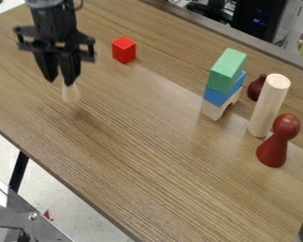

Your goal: Move the object on top of the green block

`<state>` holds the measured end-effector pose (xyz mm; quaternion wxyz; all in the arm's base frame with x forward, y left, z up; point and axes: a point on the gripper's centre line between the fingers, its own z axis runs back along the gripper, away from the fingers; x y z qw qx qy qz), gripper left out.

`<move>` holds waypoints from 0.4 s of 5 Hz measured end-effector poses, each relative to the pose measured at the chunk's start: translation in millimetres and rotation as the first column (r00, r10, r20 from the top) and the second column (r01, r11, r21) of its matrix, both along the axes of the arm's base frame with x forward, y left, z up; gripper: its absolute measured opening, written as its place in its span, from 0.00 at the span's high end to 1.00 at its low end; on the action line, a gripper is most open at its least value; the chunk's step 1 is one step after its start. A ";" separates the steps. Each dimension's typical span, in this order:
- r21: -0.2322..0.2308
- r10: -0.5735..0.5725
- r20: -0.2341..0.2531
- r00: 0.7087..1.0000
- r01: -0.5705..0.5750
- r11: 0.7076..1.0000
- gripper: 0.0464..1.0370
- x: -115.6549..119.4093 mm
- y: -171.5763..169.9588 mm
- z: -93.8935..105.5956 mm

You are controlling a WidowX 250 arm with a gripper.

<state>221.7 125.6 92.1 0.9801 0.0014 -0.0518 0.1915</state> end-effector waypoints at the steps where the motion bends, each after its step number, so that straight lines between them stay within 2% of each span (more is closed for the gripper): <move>1: -0.003 0.056 0.003 0.998 -0.056 0.998 0.71 0.6 -11.1 33.3; 2: -0.041 -0.015 -0.021 1.000 0.014 0.999 0.71 15.4 -46.0 62.4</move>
